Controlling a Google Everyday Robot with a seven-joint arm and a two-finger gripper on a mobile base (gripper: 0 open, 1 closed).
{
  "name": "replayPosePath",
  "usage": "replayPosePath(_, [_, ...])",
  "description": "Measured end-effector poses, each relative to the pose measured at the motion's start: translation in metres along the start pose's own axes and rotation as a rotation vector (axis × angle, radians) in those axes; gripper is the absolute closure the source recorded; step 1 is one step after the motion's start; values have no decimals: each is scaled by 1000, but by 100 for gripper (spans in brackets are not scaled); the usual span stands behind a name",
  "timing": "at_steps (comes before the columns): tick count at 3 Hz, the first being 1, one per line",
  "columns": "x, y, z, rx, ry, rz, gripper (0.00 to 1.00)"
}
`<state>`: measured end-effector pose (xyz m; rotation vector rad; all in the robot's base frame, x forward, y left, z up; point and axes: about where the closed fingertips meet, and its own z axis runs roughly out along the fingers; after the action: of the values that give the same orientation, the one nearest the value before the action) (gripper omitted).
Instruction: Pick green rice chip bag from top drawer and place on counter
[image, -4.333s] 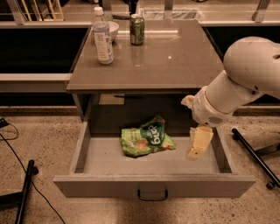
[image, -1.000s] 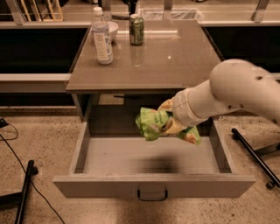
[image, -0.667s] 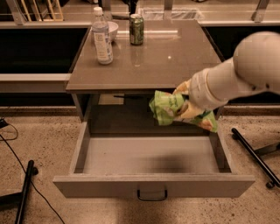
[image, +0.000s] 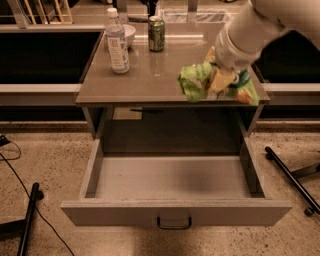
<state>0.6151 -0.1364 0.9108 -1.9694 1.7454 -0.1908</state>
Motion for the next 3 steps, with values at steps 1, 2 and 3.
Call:
replayPosePath(1, [-15, -39, 37, -82, -14, -7, 82])
replayPosePath(2, [-36, -94, 55, -44, -150, 67, 50])
replayPosePath(3, [-39, -127, 51, 16, -202, 167, 27])
